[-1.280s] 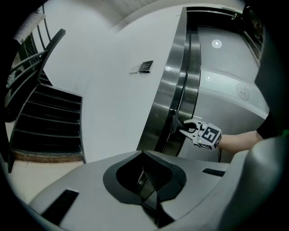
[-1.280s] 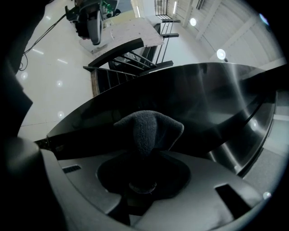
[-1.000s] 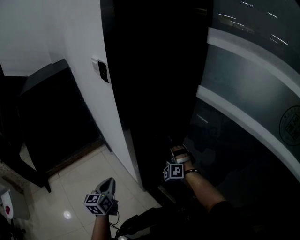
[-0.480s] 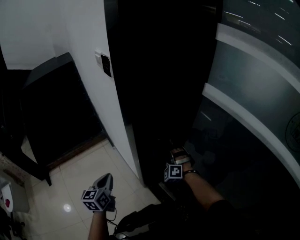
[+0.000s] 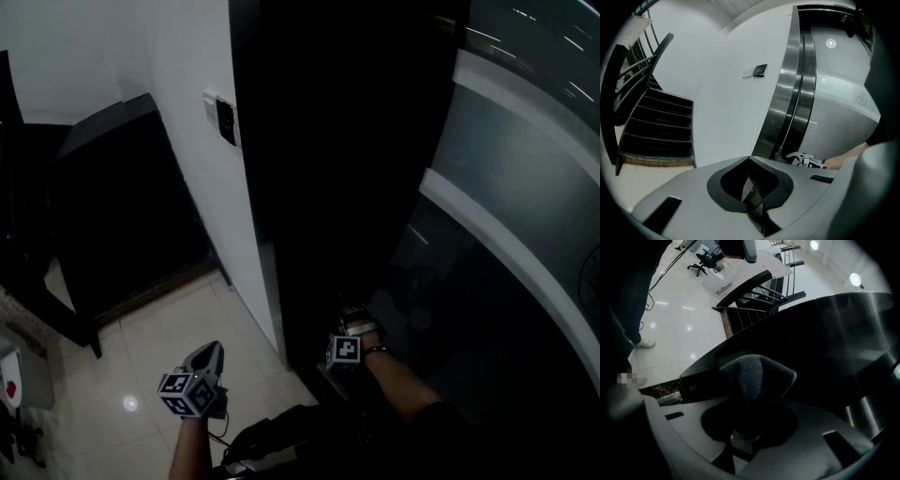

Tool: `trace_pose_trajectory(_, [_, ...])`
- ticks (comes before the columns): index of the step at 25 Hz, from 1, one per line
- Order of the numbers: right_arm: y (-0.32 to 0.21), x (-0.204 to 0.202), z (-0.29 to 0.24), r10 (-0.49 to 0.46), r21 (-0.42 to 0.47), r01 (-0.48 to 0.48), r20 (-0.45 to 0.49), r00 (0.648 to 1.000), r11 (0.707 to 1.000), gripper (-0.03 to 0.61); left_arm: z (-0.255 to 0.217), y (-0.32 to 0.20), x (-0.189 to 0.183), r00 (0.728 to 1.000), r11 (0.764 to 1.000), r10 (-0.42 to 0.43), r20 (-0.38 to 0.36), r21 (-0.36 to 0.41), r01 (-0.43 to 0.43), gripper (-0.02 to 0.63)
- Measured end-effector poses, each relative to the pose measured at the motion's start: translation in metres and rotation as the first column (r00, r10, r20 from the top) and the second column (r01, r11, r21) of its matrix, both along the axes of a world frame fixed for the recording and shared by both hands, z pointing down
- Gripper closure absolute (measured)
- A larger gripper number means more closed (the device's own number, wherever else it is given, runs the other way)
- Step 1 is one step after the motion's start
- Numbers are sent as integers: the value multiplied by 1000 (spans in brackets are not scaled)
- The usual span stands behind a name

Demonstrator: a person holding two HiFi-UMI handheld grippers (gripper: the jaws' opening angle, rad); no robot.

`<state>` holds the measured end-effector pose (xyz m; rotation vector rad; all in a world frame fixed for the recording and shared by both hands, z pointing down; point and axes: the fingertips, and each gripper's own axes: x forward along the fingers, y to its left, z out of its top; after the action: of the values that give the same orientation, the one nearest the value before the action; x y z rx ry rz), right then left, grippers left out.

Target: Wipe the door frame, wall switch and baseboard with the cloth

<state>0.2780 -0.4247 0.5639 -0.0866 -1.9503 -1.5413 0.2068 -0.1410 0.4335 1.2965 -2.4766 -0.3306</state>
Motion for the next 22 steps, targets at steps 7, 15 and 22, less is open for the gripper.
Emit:
trace_pose_trajectory(7, [0,5,23,33,-29,-35,-50,998,999,483,3,6,-2,1000,1000,-4,0,-18,4,623])
trace_pose_trajectory(15, [-1,27,30,89,-65,-92,-49,995,994,483,1,7,-3,1000,1000,3,8,-4,-3,623])
trace_pose_trajectory(22, [2,46,-24,326,-378,-249,155,933,892,483,-27,15,3,999,995,-17,49,102,12,623])
